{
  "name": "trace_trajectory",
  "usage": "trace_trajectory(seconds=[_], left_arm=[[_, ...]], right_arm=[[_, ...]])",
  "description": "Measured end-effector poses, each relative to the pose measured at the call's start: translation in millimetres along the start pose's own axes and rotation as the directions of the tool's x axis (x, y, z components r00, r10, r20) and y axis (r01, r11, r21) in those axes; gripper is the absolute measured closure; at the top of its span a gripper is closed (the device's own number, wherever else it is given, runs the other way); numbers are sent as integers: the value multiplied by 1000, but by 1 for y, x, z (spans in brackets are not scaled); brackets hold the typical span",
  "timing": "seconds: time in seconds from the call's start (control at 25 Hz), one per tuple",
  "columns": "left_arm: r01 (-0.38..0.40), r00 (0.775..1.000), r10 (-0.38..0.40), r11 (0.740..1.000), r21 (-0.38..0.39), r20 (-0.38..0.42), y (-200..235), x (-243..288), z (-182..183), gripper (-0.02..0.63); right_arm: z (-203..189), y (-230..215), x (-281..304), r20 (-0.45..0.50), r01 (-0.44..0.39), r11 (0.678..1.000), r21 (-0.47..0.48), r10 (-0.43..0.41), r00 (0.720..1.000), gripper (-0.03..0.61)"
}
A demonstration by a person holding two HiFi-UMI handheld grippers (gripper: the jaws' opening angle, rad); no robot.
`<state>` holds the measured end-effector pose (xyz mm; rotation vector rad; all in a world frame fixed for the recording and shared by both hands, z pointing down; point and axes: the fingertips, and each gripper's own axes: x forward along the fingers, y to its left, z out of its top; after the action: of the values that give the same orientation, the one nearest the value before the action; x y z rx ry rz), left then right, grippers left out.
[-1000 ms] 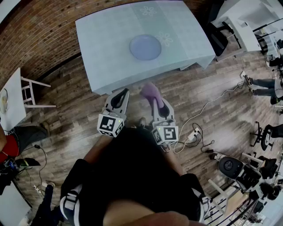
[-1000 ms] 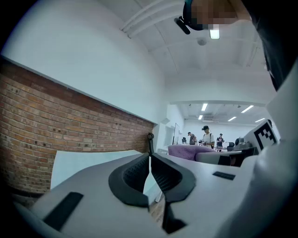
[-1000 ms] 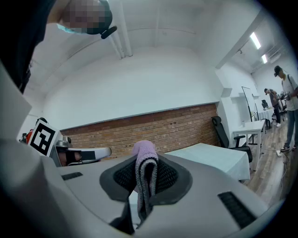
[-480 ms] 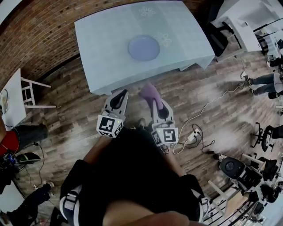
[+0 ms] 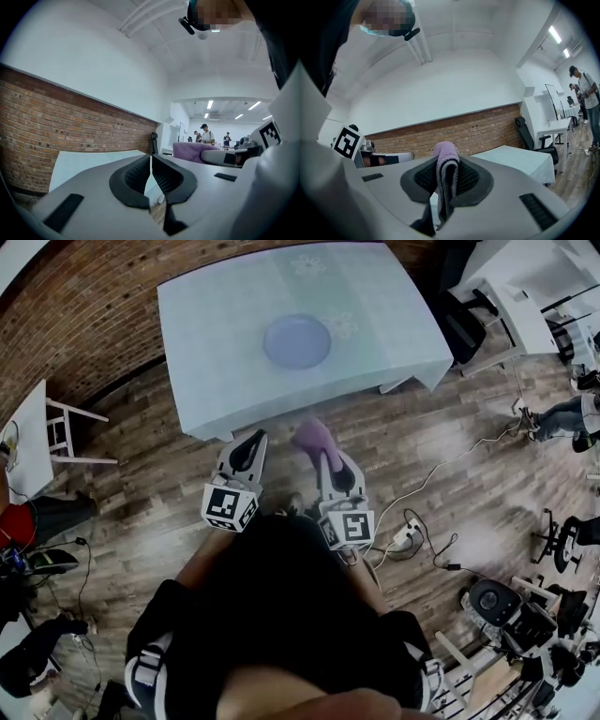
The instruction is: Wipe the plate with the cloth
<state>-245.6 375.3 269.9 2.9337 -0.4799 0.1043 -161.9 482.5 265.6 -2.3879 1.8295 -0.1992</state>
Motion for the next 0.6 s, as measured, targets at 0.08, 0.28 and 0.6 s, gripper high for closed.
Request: trace_trajectory(seconds=[0.08,0.28,0.6], left_arm=[[-15,1000,15,1000,-1,-1,-6,4,-2,572],[-54,999,54,998,9,4,-19,17,-2,572],[-69,997,69,998,10,-30,-19,35,-14,572]], right_arm=[[0,-7,-4,-10,-14,1000,-2,14,1000,508],[2,-28,-9,-10,-52,999,-7,52,999,508],[-8,-43,7,-32,-74,997,11,74,997,508]])
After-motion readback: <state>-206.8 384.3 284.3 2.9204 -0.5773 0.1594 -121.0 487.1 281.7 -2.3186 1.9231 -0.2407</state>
